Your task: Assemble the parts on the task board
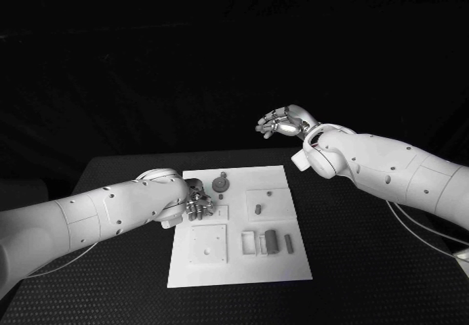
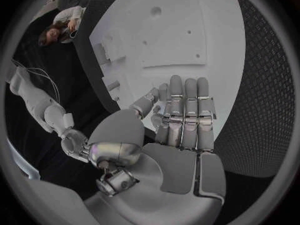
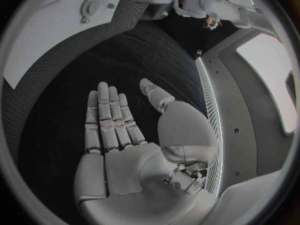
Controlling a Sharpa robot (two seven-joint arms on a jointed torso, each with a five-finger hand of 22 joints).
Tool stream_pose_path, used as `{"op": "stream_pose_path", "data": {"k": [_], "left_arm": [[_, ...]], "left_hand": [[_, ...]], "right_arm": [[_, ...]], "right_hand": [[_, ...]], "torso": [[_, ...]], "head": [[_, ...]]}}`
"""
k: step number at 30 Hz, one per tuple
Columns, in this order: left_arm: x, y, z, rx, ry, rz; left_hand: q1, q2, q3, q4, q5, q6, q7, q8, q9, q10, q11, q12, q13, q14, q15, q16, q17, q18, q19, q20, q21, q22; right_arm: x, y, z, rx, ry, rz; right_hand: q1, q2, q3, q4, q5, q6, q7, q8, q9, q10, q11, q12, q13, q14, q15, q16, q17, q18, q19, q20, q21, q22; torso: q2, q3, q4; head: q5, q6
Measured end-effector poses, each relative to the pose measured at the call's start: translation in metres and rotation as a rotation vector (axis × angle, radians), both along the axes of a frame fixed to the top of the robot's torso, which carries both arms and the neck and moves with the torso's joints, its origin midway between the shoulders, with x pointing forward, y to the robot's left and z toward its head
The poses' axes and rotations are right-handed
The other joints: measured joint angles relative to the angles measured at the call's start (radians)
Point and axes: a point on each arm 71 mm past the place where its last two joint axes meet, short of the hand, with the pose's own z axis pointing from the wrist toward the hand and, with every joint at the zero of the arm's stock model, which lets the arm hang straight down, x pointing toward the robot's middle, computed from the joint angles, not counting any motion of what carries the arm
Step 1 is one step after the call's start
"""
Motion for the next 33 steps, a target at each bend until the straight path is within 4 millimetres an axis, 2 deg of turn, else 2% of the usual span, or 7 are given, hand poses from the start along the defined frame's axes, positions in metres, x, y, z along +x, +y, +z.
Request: {"op": "stream_pose_path", "data": {"k": [33], "left_arm": [[0.0006, 0.0014, -0.002, 0.008, 0.012, -0.002]], "left_hand": [[-0.002, -0.002, -0.001, 0.0, 0.0, 0.004, 0.004, -0.004, 0.003, 0.002, -0.005, 0.0, 0.004, 0.0, 0.0, 0.004, -0.002, 0.0, 0.0, 0.0, 0.001, 0.003]], "right_arm": [[0.0002, -0.0006, -0.0002, -0.001, 0.002, 0.0]], "right_hand": [[0.0, 0.0, 0.0, 0.0, 0.0, 0.0, 0.0, 0.003, -0.002, 0.005, -0.002, 0.0, -0.003, 0.0, 0.0, -0.008, 0.003, 0.0, 0.0, 0.0, -0.004, 0.0]], "torso": [[0.0, 0.0002, 0.0004]], "head": [[-0.002, -0.008]]}}
